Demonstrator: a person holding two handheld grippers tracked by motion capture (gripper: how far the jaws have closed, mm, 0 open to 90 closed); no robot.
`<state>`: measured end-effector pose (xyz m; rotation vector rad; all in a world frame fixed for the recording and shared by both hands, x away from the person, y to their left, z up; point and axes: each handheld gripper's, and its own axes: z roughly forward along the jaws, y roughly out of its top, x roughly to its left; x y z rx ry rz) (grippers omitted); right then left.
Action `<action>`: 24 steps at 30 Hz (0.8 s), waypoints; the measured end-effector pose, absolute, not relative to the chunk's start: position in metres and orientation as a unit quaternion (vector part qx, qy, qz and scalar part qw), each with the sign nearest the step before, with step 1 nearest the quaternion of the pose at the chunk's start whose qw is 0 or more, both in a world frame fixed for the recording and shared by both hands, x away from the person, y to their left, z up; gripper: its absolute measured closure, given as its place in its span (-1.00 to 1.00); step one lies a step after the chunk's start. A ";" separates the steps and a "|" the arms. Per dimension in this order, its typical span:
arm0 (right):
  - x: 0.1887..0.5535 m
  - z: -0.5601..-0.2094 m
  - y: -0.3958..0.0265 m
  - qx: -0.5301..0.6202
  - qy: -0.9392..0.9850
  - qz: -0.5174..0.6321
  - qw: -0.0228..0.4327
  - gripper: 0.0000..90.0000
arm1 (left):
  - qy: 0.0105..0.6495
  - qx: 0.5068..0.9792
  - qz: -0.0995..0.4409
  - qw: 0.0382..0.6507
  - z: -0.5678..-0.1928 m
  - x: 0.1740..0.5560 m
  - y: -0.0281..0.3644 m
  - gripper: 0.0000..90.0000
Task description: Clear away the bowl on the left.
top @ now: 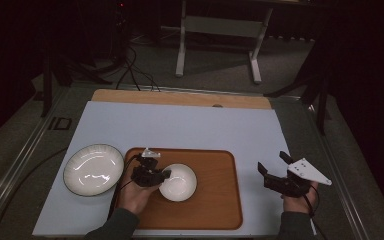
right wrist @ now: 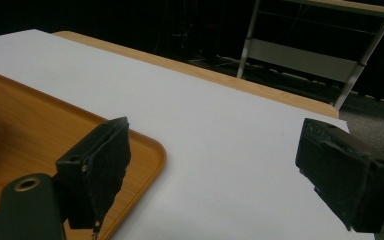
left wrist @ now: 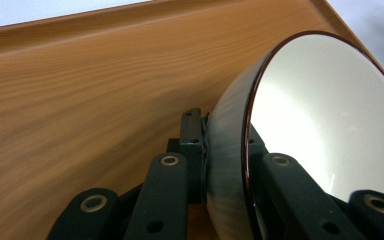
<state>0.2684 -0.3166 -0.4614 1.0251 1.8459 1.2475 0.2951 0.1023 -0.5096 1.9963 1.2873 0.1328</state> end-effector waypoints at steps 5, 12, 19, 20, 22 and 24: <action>0.268 -0.461 -0.316 0.394 0.709 0.478 0.337 -0.69 | 0.508 0.779 0.046 0.366 -0.515 0.297 0.103 0.64; 0.268 -0.461 -0.316 0.394 0.709 0.478 0.338 -0.69 | 0.509 0.780 0.059 0.361 -0.515 0.297 0.104 0.31; 0.268 -0.461 -0.316 0.394 0.709 0.478 0.337 -0.69 | 0.490 0.796 0.084 0.345 -0.508 0.294 0.098 0.11; 0.268 -0.461 -0.316 0.393 0.709 0.478 0.337 -0.69 | 0.484 0.800 0.091 0.343 -0.506 0.293 0.097 0.09; 0.268 -0.461 -0.317 0.393 0.709 0.478 0.337 -0.69 | 0.476 0.804 0.103 0.340 -0.503 0.291 0.096 0.05; 0.268 -0.461 -0.317 0.393 0.709 0.478 0.337 -0.69 | 0.468 0.807 0.115 0.340 -0.499 0.289 0.096 0.03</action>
